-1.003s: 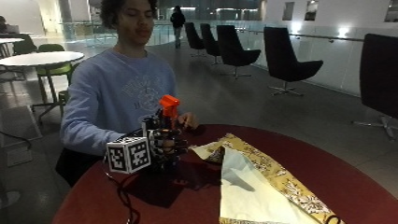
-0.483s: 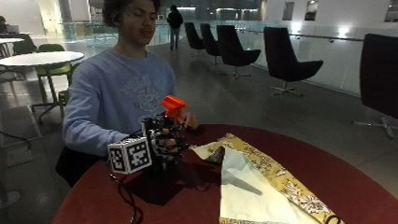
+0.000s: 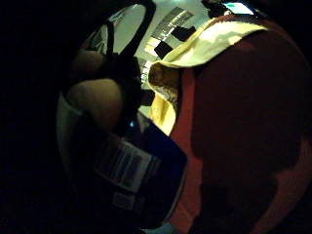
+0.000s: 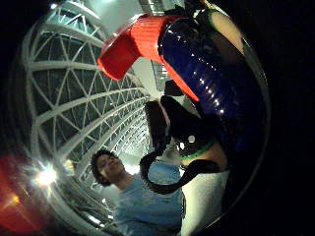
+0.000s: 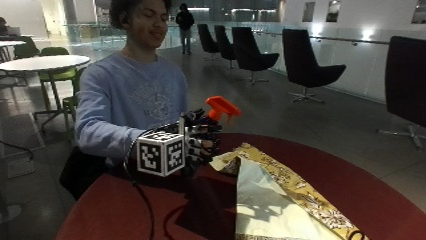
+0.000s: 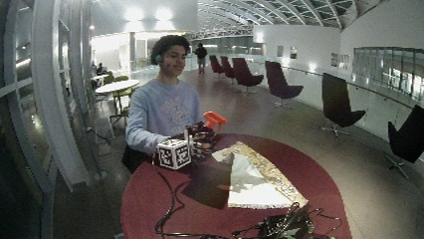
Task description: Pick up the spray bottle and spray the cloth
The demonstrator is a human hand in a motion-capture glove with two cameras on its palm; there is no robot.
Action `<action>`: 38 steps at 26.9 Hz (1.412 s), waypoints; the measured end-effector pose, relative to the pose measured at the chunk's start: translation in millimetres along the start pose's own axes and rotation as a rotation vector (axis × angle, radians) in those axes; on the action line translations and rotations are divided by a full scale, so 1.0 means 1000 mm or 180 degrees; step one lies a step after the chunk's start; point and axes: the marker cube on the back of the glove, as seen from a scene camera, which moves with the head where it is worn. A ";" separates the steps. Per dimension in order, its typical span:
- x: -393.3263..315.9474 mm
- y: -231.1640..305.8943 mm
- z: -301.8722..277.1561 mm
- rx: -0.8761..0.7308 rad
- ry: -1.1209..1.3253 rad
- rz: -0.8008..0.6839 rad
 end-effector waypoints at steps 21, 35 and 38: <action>-0.005 -0.038 0.000 -0.0567 0.0291 0.1566; -0.010 -0.035 -0.004 -0.0599 0.0318 0.1581; -0.011 -0.035 -0.008 -0.0589 0.0334 0.1592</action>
